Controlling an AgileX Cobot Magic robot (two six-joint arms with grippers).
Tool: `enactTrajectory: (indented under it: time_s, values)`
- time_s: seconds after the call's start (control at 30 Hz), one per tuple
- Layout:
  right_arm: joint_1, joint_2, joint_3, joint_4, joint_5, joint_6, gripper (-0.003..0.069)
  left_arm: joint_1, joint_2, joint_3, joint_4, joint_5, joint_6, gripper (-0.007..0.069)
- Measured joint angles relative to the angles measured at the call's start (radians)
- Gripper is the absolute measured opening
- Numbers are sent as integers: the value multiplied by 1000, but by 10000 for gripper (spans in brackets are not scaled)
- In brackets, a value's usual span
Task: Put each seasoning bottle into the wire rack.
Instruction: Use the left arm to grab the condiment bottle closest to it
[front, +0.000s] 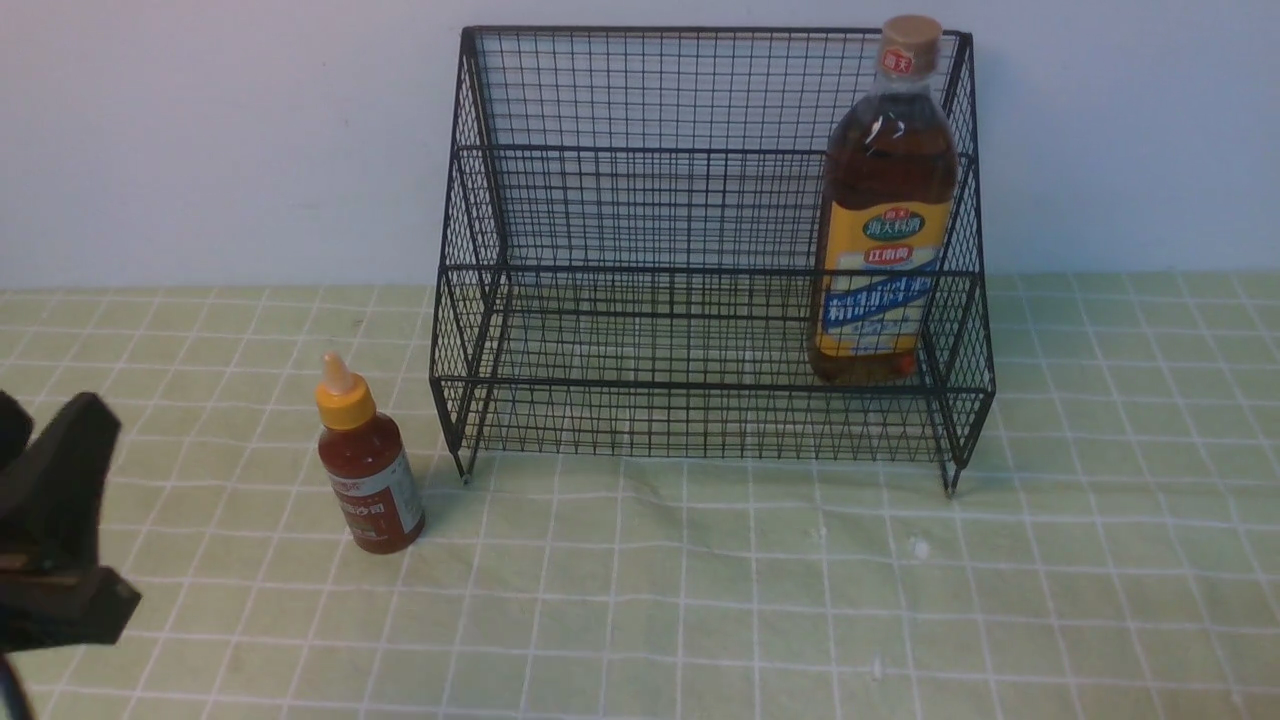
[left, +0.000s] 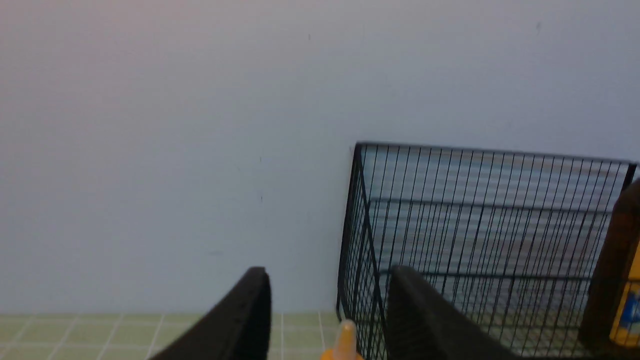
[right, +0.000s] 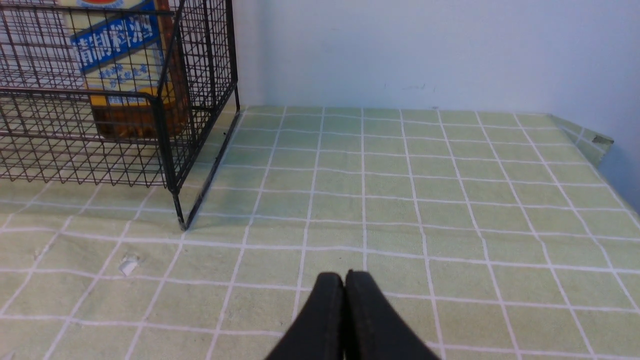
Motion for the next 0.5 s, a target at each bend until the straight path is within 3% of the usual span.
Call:
enactTrajectory:
  time_s: [0.03,0.2,0.5]
  values:
    - [0,0,0,0,0,0,-14,0,109,-28,35,-31,-25,425]
    - [0,0,0,0,0,0,-14,0,369,-92,110,-193,-65,523]
    - [0,0,0,0,0,0,-14,0,719,-192,135,-354,-68,533]
